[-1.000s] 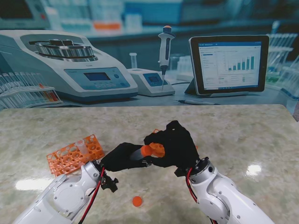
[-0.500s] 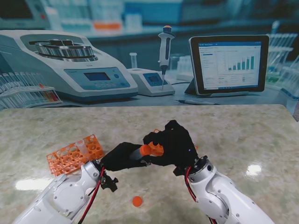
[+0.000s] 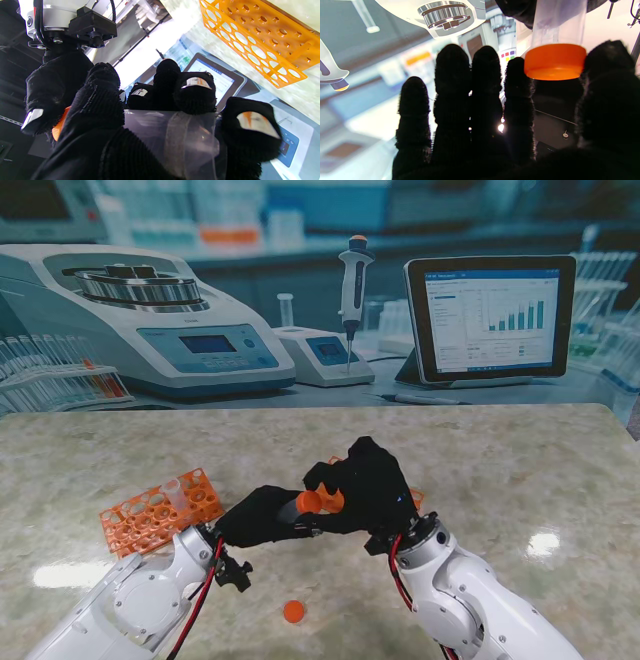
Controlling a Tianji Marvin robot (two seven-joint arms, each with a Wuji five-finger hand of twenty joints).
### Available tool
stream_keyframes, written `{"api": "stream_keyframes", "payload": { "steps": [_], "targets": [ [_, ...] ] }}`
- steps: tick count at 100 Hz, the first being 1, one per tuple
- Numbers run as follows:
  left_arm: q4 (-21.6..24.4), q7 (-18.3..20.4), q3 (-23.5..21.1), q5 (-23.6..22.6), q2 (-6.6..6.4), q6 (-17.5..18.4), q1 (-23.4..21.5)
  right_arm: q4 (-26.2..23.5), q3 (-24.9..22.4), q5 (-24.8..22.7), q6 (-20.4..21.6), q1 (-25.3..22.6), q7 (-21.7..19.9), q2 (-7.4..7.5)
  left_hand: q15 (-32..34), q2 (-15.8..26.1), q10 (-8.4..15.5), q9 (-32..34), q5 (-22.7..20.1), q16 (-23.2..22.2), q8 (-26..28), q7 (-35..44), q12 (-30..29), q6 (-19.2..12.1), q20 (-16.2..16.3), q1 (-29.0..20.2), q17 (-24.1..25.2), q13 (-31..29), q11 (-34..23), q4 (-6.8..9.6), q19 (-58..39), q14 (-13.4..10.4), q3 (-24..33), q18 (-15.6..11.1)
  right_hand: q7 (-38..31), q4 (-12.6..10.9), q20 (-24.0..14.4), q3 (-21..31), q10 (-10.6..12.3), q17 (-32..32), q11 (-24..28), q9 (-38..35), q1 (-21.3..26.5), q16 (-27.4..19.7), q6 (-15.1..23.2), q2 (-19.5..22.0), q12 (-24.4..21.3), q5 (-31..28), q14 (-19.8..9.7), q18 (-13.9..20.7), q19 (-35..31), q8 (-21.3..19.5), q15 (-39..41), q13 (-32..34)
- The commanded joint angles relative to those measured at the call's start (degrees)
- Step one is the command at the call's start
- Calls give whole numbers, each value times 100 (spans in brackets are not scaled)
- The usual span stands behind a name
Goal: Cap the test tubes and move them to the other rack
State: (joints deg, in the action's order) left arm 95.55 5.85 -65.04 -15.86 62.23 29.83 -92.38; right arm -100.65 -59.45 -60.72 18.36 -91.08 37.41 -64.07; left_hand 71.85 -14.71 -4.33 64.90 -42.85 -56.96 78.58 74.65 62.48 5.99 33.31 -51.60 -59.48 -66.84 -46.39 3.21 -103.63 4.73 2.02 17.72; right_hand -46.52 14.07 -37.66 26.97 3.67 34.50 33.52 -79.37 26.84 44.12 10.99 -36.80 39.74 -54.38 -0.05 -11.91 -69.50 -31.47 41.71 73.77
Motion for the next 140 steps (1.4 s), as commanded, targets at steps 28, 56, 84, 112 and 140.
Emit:
{"api": "stream_keyframes", "payload": {
  "steps": [28,56,84,112,140],
  "targets": [
    [83,30,28,-3,18,19,-18,58,133,99,-226,29,-98,-70,169,469,478,66,-75,-28,209,267,32,19,-143,-208,-154,-39,-23,-19,-394,-195,182,-73,-458,-407,-165,729,147,86,612,-327,51,85,883,919,314,-1353,-106,136,-288,-972,856,142],
    [82,25,21,-9,19,22,-21,133,241,162,-481,127,9,-116,168,470,484,64,-75,-28,208,268,32,16,-143,-209,-154,-38,-20,-19,-394,-196,183,-73,-392,-681,-184,955,190,197,1144,-374,-473,62,945,1165,364,-1823,-126,154,-407,-1832,1296,169],
    [82,25,18,-9,19,23,-21,142,236,278,-647,121,122,-170,168,463,475,73,-78,-28,207,268,33,14,-143,-210,-154,-38,-24,-17,-394,-196,185,-73,-704,-681,-150,842,123,190,1197,-362,-884,-61,1180,1758,97,-1925,-14,133,-438,-1840,1331,140],
    [81,25,18,-9,19,21,-21,12,77,385,-565,-20,-73,-163,168,461,479,72,-78,-29,207,268,32,12,-143,-203,-154,-38,-22,-18,-394,-196,184,-73,-124,-708,-147,274,-45,-189,258,-225,-554,-218,987,2742,-176,-1546,204,10,-274,-1344,541,82],
    [78,25,24,-13,19,12,-15,-237,-183,191,-373,-318,-110,-92,168,463,484,65,-78,-29,206,268,33,13,-143,-207,-154,-38,-22,-18,-394,-196,186,-73,848,-810,-111,341,-122,-535,-532,551,-623,-98,364,2123,-227,-504,100,3,46,-1031,-257,-359]
  ]
}}
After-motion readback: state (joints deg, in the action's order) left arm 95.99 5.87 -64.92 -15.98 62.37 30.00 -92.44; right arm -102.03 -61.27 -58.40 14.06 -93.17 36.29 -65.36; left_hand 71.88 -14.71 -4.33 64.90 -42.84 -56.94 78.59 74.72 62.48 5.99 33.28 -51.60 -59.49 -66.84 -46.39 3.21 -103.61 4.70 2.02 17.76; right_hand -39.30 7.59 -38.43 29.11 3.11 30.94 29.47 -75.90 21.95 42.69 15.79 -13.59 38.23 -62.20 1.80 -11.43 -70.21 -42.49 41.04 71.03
